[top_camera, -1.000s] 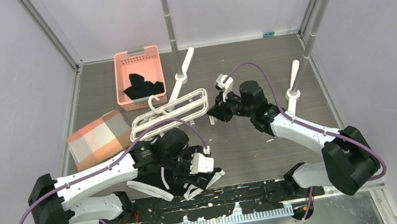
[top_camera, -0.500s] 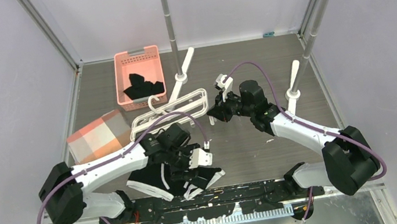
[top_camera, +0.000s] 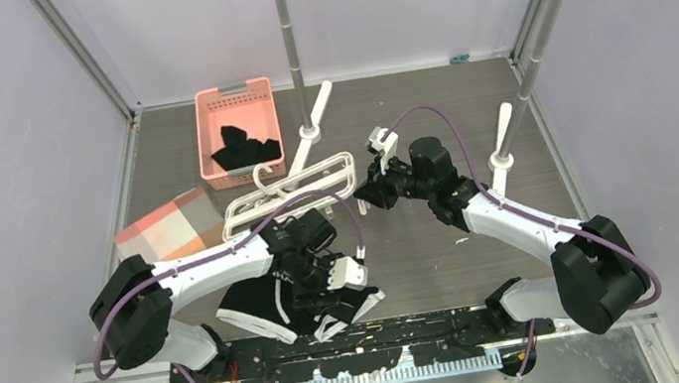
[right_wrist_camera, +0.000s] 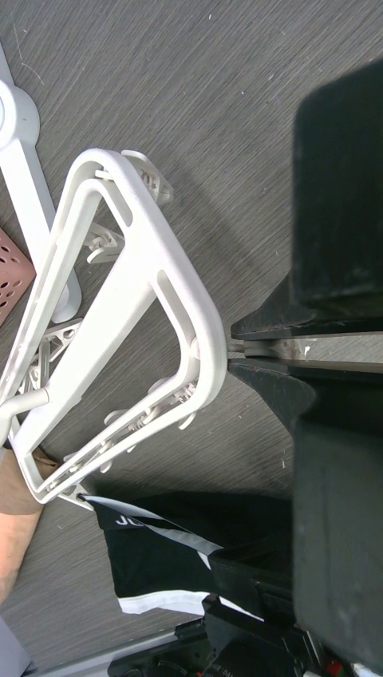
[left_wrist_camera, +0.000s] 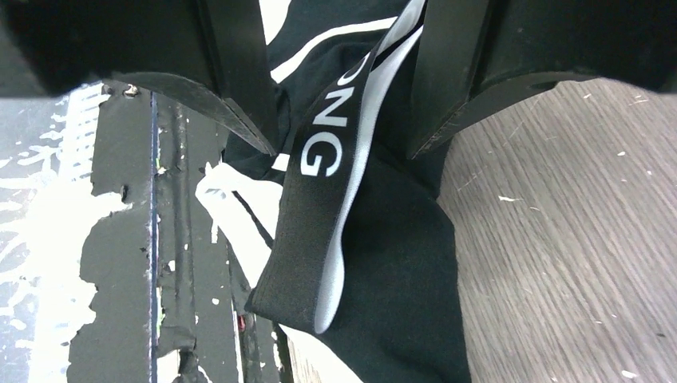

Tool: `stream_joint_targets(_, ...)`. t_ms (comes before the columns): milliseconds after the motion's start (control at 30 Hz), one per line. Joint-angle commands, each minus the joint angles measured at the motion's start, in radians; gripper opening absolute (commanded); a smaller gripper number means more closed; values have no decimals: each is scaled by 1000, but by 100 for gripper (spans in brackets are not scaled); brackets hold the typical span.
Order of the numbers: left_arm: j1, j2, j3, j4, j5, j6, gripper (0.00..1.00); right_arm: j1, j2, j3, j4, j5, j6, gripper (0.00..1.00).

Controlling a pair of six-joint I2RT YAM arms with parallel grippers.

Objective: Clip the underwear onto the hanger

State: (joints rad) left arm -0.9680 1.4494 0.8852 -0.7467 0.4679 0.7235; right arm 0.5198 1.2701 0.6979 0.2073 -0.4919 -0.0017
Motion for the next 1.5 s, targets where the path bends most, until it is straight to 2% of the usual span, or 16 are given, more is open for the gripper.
stream_joint_targets(0, 2, 33, 56, -50, 3, -1, 59, 5, -19, 58, 49, -21, 2, 1)
stream_joint_targets(233, 1, 21, 70, -74, 28, -35, 49, 5, -30, 61, 37, -18, 2, 1)
stream_joint_targets(567, -22, -55, 23, -74, -15, -77, 47, 5, -25, 70, 37, -20, 4, 1)
stream_joint_targets(867, -36, -96, 1, -74, -8, -92, 35, 5, -24, 67, 38, -21, 5, 1)
stream_joint_targets(1167, -53, -139, -22, -69, 8, -111, 34, 5, -28, 63, 41, -19, 5, 1)
stream_joint_targets(1333, -73, -120, -41, -45, 14, -121, 32, 5, -27, 61, 45, -20, 5, 1)
stream_joint_targets(1467, -74, -87, -38, -29, 5, -112, 27, 5, -25, 61, 47, -23, 8, 1)
